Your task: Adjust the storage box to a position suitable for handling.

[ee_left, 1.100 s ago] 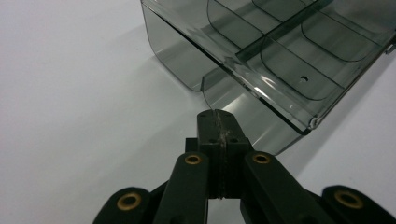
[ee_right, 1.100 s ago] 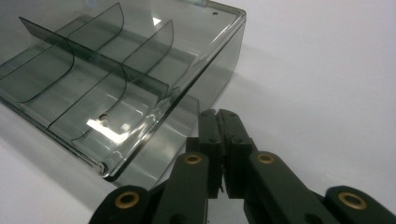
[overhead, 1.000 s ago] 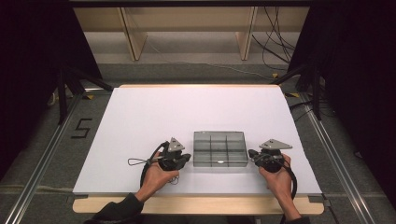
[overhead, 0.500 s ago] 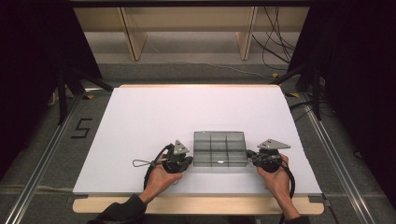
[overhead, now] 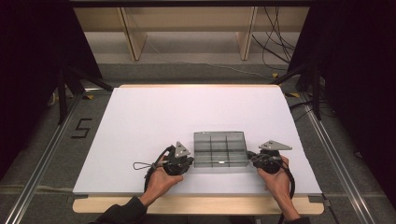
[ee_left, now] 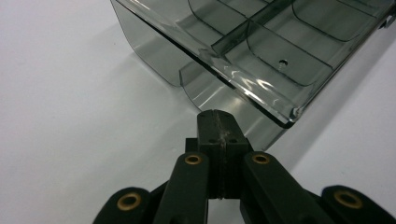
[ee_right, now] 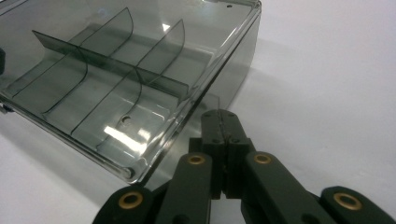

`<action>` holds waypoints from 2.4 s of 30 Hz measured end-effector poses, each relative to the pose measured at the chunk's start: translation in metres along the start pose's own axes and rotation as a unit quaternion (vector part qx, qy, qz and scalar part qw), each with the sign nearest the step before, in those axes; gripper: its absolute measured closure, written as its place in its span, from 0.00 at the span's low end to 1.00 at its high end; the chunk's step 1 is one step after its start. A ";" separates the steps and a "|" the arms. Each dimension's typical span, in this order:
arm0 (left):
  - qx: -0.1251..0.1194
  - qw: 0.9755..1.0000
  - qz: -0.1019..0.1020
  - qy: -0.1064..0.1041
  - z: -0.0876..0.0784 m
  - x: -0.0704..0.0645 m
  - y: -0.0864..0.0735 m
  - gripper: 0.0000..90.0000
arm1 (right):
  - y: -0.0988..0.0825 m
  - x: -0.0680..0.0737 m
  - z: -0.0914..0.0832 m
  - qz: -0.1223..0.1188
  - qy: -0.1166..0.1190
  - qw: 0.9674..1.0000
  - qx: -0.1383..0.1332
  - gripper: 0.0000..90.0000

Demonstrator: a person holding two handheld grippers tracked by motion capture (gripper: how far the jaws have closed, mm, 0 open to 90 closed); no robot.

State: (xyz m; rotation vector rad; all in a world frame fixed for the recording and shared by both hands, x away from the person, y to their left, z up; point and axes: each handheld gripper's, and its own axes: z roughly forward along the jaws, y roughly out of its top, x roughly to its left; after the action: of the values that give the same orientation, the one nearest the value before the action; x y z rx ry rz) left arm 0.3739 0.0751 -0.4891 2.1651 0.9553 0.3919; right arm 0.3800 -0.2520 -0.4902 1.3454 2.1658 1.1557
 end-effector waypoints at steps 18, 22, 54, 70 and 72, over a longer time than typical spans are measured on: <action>-0.002 1.000 0.015 0.002 -0.006 -0.003 -0.005 0.99 | -0.009 0.007 -0.010 0.022 0.022 0.999 -0.008 1.00; -0.017 1.000 0.023 0.002 -0.009 -0.004 -0.006 0.99 | -0.011 0.009 -0.015 0.015 0.023 1.000 -0.003 1.00; -0.019 0.999 0.043 -0.007 -0.025 -0.020 -0.022 0.99 | -0.024 0.024 -0.031 0.002 0.014 1.000 -0.002 1.00; -0.002 0.998 0.064 -0.012 -0.035 -0.021 -0.029 0.99 | -0.033 0.034 -0.043 0.009 0.028 1.000 0.000 1.00; -0.022 0.999 0.042 -0.013 -0.033 -0.025 -0.030 1.00 | -0.035 0.035 -0.042 0.009 0.036 0.999 -0.007 1.00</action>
State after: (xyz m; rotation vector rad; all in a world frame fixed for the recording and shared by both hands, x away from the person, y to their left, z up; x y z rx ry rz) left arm 0.3242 0.0875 -0.4879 2.1692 0.8355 0.4199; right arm 0.3148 -0.2490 -0.4876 1.3403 2.1952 1.2407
